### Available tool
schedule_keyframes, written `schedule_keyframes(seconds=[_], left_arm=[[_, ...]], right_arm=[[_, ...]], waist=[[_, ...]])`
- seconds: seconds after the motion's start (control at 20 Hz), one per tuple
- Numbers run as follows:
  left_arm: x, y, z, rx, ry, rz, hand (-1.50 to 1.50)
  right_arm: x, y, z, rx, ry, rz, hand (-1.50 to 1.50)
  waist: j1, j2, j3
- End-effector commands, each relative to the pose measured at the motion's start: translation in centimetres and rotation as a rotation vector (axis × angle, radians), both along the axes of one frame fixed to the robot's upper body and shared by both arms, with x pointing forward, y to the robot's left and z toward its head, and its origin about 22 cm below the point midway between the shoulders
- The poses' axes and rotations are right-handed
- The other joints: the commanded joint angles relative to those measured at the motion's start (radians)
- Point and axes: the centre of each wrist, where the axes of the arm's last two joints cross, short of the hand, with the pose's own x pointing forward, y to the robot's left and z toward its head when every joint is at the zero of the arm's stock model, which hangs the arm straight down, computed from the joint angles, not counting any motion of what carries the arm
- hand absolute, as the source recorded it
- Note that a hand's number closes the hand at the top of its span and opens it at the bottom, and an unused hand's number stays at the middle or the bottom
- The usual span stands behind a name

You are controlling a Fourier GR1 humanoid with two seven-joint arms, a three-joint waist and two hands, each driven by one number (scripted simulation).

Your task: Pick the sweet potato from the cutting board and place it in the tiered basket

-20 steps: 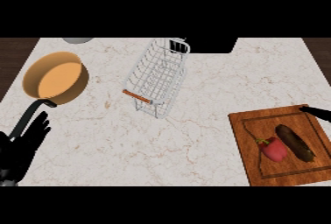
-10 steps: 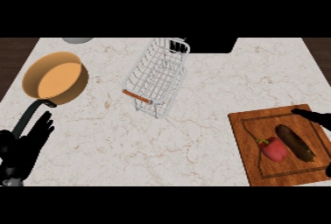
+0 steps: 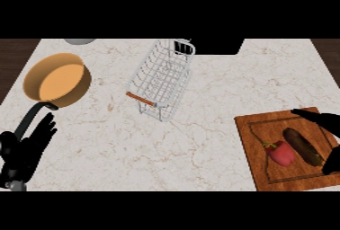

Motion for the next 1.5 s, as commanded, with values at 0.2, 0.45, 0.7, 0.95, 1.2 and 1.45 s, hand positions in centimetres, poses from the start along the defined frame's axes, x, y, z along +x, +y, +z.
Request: schedule_keyframes(seconds=[0.2,0.45,0.7,0.95,1.2,1.45], left_arm=[[-3.2,0.7,0.1,-0.002,0.010,-0.014,0.00],[0.8,-2.2,0.1,0.009,-0.006,-0.023,0.00],[-0.4,-0.8,-0.2,-0.002,-0.002,-0.011,0.00],[0.6,0.3,1.3,-0.002,0.000,0.001,0.00],[0.0,0.5,0.2,-0.013,0.015,0.015,0.00],[0.0,0.3,0.7,0.006,0.016,-0.022,0.00]], right_arm=[[0.8,2.0,-3.9,0.005,0.015,-0.001,-1.50],[-0.3,1.2,-5.6,-0.002,0.040,0.022,-1.50],[-1.2,2.5,-5.5,0.079,-0.028,0.153,1.50],[-0.6,2.1,-5.5,0.098,-0.094,0.114,1.50],[-2.9,-0.2,-4.7,0.130,-0.199,0.055,1.50],[2.1,16.1,-5.2,0.187,-0.287,-0.049,1.50]], waist=[[0.006,0.000,0.000],[0.000,0.001,0.000],[-0.005,-0.001,0.000],[-0.002,0.000,0.000],[-0.007,-0.001,0.000],[0.024,-0.015,-0.008]])
